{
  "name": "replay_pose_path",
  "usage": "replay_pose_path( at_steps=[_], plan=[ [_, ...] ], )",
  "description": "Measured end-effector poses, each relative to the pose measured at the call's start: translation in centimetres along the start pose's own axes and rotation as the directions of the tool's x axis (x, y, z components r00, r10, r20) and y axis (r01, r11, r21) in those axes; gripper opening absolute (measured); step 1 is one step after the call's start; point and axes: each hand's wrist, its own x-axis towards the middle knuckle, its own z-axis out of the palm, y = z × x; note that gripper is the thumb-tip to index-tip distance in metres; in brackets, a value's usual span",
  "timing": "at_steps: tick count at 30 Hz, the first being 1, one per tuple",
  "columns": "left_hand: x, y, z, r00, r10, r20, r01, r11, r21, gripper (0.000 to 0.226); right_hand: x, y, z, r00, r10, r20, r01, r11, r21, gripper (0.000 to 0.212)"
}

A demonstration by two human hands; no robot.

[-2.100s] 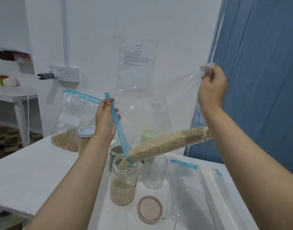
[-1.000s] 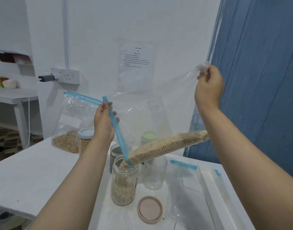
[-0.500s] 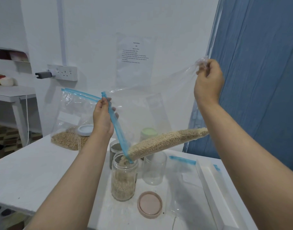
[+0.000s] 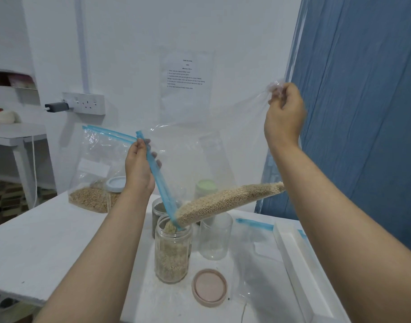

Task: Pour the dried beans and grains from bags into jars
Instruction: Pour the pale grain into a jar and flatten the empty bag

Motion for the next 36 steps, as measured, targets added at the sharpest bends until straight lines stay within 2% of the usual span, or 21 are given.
replay_pose_path(
  at_steps=[36],
  plan=[
    [-0.44, -0.19, -0.3, 1.0, -0.004, -0.009, 0.004, 1.0, -0.001, 0.025, -0.54, -0.35, -0.14, 0.999, -0.046, -0.002, 0.045, 0.999, -0.007, 0.023]
  ],
)
